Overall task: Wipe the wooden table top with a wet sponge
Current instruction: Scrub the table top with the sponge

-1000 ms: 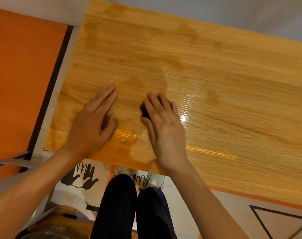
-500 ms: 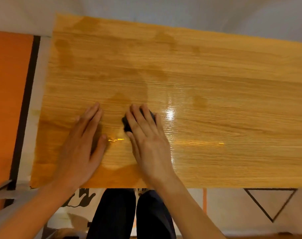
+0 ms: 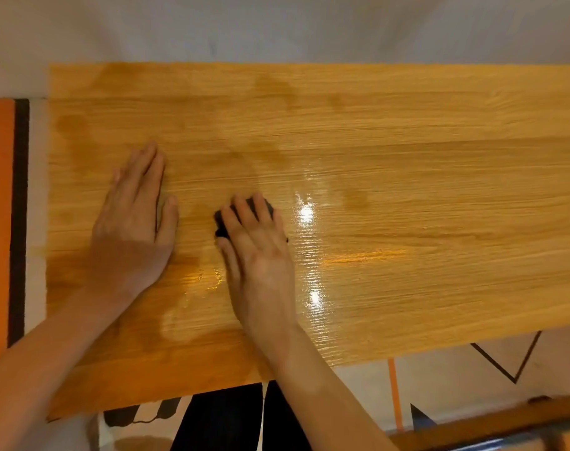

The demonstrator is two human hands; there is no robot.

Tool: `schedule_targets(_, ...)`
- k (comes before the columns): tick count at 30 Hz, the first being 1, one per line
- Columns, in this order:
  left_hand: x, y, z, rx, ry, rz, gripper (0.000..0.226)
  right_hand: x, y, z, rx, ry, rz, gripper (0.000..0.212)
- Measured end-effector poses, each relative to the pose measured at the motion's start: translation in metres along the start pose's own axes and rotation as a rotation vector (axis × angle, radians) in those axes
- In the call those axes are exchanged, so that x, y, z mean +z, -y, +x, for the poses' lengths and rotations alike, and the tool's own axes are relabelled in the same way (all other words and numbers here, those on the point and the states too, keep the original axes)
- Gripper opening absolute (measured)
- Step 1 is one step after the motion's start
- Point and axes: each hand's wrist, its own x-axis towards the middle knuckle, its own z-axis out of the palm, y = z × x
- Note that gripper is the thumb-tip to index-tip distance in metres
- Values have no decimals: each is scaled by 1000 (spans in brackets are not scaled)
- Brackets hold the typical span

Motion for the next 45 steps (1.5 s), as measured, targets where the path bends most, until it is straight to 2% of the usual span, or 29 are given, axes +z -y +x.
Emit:
schedule_targets(2, 0, -1, 0, 20, -27, -5, 54, -1, -1, 5, -113, 80, -23, 37)
schedule_targets(4, 1, 0, 1, 36, -30, -16, 55, -26, -23, 2, -108, 129, -41, 39)
schedule_targets(6, 1, 0, 1, 51, -34, -30, 55, -64, -57, -10, 22, 91, -64, 40)
schedule_targets(9, 2, 0, 0, 68, -47, -24, 54, -108, -97, -23, 292, -70, -55, 41)
schedule_targets(12, 2, 0, 0, 85, -45, -9, 53, -91, -84, -13, 397, -188, -62, 40)
schedule_targets(17, 2, 2, 0, 74, -32, 14, 54, 0, -1, 24, 77, -12, -24, 35)
schedule_targets(19, 2, 1, -1, 71, -30, 18, 54, 10, 7, 30, -54, 48, -33, 37)
schedule_targets(21, 2, 0, -1, 77, -30, 5, 54, -9, -11, 28, -93, 96, -66, 42)
schedule_targets(23, 2, 0, -1, 79, -27, -19, 54, -45, -46, 19, 15, 67, -100, 44)
schedule_targets(26, 1, 0, 0, 71, -14, -39, 54, -96, -95, 9, 290, -103, -131, 42)
schedule_targets(29, 1, -1, 0, 78, -22, -52, 53, -86, -87, 20, 410, -195, -142, 40)
schedule_targets(34, 1, 1, 0, 84, -36, -25, 53, 13, 4, 50, 90, -69, -79, 40)
schedule_targets(36, 1, 0, -1, 90, -52, -22, 52, 22, 14, 54, -27, 12, -86, 41)
schedule_targets(38, 2, 0, -1, 97, -62, -29, 51, 0, -8, 54, -56, 46, -110, 42)
schedule_targets(42, 2, -1, 0, 87, -64, -49, 51, -73, -76, 41, 174, -84, -124, 33)
schedule_targets(45, 0, -2, 0, 82, -51, -44, 51, -82, -87, 42, 331, -162, -140, 38)
